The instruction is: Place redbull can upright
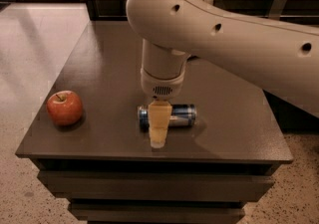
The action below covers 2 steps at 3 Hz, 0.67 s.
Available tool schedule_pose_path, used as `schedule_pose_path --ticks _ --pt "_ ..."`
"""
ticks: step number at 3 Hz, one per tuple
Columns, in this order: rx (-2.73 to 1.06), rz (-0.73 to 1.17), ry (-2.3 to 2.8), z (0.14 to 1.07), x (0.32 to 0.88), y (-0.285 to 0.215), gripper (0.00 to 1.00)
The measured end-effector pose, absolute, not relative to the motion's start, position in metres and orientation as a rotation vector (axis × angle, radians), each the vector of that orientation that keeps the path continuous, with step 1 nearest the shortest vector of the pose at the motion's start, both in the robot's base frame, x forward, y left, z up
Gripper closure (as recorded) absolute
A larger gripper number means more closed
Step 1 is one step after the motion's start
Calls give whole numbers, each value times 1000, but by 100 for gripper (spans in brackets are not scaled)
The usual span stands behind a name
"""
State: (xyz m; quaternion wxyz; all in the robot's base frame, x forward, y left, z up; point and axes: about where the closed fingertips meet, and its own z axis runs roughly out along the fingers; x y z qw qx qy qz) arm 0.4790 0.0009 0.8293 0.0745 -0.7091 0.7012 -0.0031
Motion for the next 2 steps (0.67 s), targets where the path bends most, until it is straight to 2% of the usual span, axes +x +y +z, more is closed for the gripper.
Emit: schedule_pose_path --ticks 1,2 --pt "-2140 -16 2102 829 477 1 0" --pt "-2153 -25 2098 829 475 1 18"
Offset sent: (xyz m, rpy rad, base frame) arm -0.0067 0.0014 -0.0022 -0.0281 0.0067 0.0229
